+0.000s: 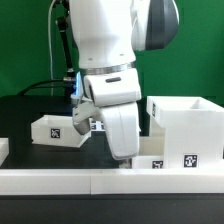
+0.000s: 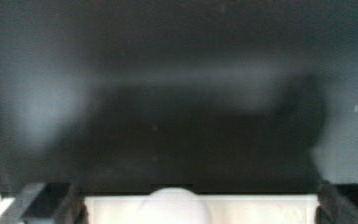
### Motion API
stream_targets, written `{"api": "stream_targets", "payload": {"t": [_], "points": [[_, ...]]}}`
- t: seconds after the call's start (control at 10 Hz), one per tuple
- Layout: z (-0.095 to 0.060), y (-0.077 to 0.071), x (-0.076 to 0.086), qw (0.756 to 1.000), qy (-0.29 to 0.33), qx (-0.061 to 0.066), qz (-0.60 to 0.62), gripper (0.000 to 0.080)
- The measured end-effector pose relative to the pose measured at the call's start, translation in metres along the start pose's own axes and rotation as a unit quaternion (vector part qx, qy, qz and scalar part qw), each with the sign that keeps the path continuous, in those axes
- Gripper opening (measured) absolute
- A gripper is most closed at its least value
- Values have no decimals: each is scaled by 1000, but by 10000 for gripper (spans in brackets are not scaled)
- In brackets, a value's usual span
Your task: Assemble drawer
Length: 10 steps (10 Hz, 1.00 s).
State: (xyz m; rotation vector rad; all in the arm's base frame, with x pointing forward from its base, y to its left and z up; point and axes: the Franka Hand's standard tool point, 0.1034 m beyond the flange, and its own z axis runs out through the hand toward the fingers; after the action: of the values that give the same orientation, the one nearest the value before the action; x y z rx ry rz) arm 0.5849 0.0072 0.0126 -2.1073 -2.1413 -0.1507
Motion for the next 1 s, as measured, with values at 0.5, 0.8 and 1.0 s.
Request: {"api": "stream_targets", "payload": {"t": [0.5, 0.8, 1.0], "points": [[0, 4, 30, 1000, -5, 7, 2, 649], [-1, 3, 3, 1000, -10, 6, 4, 649], [-10, -1, -32, 999, -16, -1, 28, 649]]}}
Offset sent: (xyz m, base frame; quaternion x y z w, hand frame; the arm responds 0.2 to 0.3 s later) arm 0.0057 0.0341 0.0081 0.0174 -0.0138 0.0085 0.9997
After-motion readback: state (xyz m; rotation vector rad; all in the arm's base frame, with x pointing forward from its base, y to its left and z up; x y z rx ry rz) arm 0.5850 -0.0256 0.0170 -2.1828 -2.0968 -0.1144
